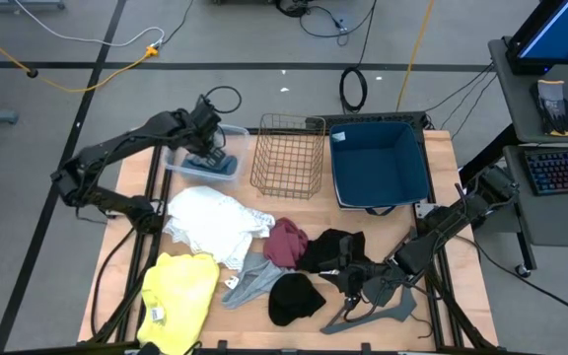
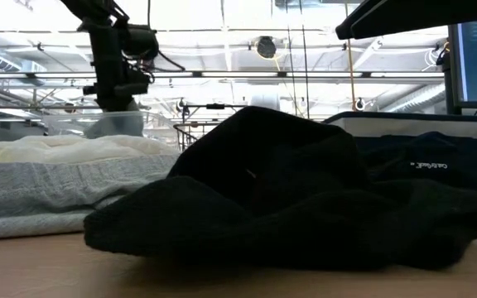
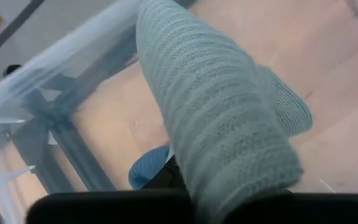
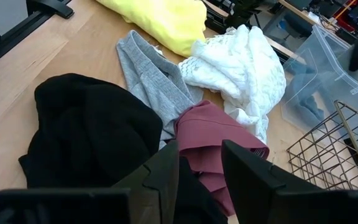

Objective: Pick & Place Cloths
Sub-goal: Put the gray sock into the transparent bin, then put the black sock into the transparent bin

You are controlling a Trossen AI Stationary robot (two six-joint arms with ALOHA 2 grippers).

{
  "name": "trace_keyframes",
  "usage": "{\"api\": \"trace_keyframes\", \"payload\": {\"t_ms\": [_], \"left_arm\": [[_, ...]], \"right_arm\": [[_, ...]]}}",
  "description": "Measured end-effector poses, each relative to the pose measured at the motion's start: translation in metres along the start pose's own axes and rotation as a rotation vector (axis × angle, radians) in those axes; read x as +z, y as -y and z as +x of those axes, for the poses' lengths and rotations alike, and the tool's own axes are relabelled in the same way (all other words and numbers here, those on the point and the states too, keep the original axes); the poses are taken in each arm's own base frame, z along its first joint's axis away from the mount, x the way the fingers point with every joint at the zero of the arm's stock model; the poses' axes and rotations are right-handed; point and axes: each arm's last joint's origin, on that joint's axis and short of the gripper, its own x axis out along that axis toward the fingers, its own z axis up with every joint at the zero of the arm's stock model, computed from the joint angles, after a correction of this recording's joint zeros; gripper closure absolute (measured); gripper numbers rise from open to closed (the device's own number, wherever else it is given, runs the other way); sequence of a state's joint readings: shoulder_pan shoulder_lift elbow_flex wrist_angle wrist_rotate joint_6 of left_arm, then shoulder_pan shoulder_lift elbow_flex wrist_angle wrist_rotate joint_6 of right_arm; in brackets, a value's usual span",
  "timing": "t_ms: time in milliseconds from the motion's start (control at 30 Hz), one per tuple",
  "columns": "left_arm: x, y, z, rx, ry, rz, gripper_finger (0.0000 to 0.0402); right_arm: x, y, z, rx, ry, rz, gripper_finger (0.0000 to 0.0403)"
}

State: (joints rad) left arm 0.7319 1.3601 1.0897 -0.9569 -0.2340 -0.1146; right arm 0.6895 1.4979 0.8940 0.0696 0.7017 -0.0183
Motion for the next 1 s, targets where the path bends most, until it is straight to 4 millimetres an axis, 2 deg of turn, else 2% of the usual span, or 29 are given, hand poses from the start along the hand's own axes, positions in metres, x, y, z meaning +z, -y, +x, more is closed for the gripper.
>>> {"api": "trace_keyframes", "payload": {"t_ms": [200,633,800,1000], "left_arm": [[0.005,0.004,0.012,0.000,-0.018,0.005,0.0315],[0.003,0.005,0.012,-0.038,-0.044,0.047,0.0196],[0.000,0.005,0.001,-0.063,-0.010,0.073,0.0174],[-0.007,0.000,-0.026,-0.077,0.106,0.064,0.0172]], "right_arm": [[0.000,0.000,0.000,0.000,0.000,0.000,0.0291],[0.000,0.000,0.000,0.000,0.000,0.000,0.0291],[0.000,0.000,0.000,0.000,0.000,0.000,0.0287],[0.000,0.000,0.000,-0.001,-0.002,-0.003,0.0287]]}}
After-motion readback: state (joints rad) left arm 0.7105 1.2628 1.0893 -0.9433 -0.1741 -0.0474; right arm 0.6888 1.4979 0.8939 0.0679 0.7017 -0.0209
